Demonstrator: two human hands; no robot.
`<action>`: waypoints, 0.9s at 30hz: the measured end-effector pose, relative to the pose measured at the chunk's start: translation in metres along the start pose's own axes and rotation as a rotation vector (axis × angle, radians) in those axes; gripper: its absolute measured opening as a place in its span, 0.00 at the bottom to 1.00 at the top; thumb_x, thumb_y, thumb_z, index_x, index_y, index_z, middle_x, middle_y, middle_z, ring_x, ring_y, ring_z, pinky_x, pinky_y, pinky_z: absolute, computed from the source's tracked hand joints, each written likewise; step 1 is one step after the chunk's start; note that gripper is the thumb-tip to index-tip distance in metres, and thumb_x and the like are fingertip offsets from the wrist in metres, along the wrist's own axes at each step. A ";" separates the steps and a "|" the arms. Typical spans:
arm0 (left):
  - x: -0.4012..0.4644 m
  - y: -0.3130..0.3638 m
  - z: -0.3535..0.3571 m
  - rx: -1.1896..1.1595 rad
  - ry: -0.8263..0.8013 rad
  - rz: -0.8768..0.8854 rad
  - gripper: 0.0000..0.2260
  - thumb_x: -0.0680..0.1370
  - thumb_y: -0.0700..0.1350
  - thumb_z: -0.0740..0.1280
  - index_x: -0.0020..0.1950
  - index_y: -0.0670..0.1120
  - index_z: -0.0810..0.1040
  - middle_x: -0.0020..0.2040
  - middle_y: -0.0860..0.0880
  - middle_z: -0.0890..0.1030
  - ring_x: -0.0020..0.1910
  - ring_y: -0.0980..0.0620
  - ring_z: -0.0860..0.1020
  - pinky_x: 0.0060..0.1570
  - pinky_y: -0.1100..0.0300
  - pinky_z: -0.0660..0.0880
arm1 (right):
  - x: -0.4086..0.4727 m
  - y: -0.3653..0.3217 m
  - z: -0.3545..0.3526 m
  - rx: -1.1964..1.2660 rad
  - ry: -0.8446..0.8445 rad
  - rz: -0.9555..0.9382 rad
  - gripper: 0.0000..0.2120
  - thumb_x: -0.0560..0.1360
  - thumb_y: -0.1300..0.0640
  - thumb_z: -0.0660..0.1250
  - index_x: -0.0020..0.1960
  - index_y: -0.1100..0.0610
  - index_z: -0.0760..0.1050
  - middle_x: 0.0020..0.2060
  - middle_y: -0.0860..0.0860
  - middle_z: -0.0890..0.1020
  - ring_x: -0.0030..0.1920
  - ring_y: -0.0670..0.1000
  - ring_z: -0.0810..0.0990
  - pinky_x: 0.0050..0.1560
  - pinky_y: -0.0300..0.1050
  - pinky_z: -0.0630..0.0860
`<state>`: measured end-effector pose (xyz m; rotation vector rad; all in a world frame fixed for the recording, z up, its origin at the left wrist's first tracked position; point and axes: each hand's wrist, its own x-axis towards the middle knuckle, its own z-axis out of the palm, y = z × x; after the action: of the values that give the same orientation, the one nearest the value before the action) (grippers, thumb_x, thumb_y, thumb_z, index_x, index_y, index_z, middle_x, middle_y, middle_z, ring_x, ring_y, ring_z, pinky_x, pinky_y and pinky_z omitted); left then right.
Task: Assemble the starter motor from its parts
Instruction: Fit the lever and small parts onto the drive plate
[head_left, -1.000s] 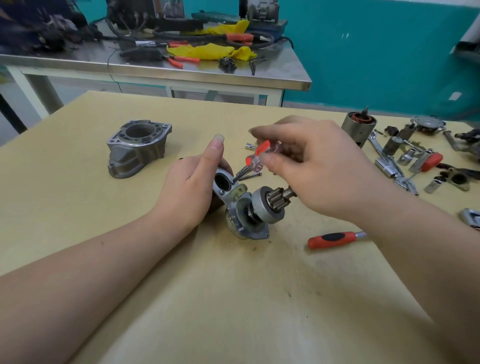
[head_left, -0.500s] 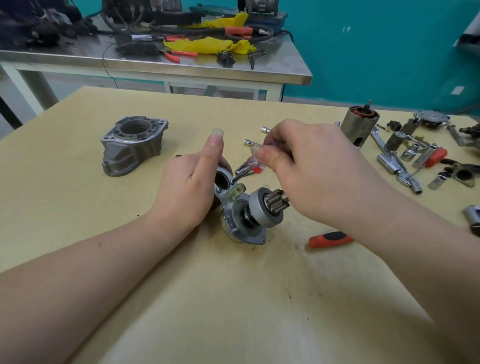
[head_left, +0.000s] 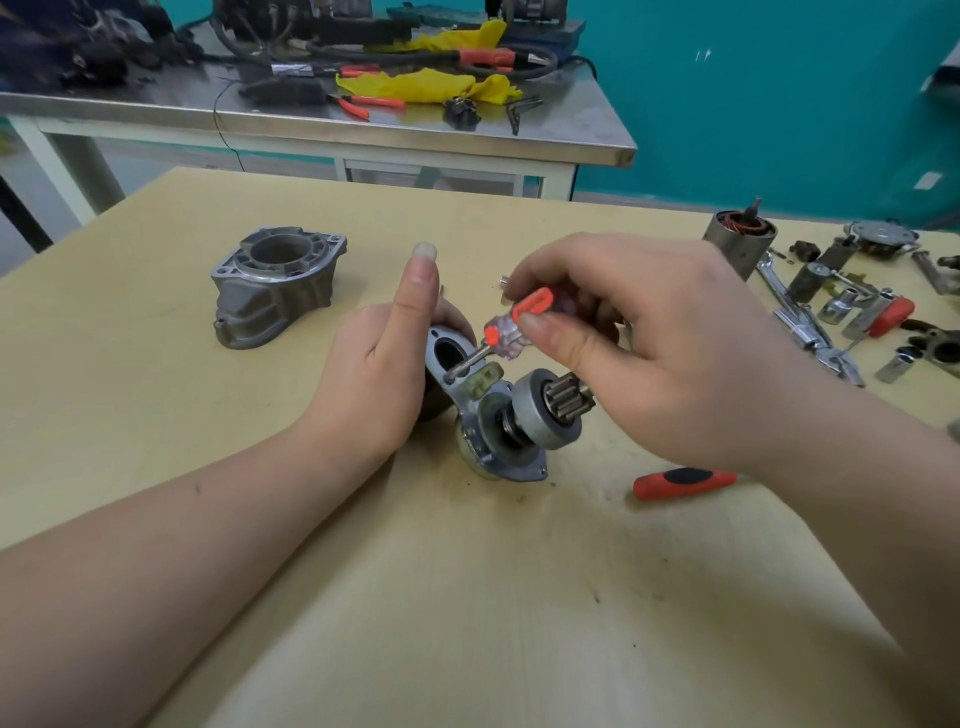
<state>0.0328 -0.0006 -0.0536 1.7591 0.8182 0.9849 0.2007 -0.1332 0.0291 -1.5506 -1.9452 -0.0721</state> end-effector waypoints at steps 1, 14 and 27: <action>0.000 0.000 0.000 0.001 -0.002 0.006 0.37 0.81 0.73 0.46 0.39 0.51 0.86 0.34 0.51 0.85 0.39 0.57 0.81 0.46 0.53 0.71 | 0.000 0.001 0.001 0.004 -0.005 0.003 0.08 0.80 0.54 0.68 0.57 0.54 0.82 0.41 0.41 0.80 0.42 0.40 0.76 0.44 0.33 0.71; 0.001 0.001 0.000 0.011 0.015 -0.019 0.36 0.79 0.76 0.47 0.39 0.52 0.85 0.33 0.50 0.84 0.36 0.54 0.80 0.43 0.52 0.71 | -0.001 0.004 0.001 0.006 0.012 0.015 0.08 0.81 0.55 0.68 0.58 0.55 0.82 0.42 0.43 0.81 0.43 0.46 0.78 0.45 0.41 0.75; 0.000 0.000 0.000 0.013 0.029 -0.007 0.36 0.80 0.75 0.48 0.39 0.52 0.85 0.34 0.49 0.85 0.36 0.54 0.81 0.45 0.50 0.73 | -0.002 0.004 0.004 0.012 0.034 0.014 0.08 0.81 0.55 0.68 0.57 0.55 0.82 0.41 0.43 0.80 0.42 0.44 0.77 0.44 0.37 0.74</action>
<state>0.0333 -0.0005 -0.0534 1.7556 0.8503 1.0051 0.2026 -0.1321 0.0237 -1.5453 -1.9043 -0.0798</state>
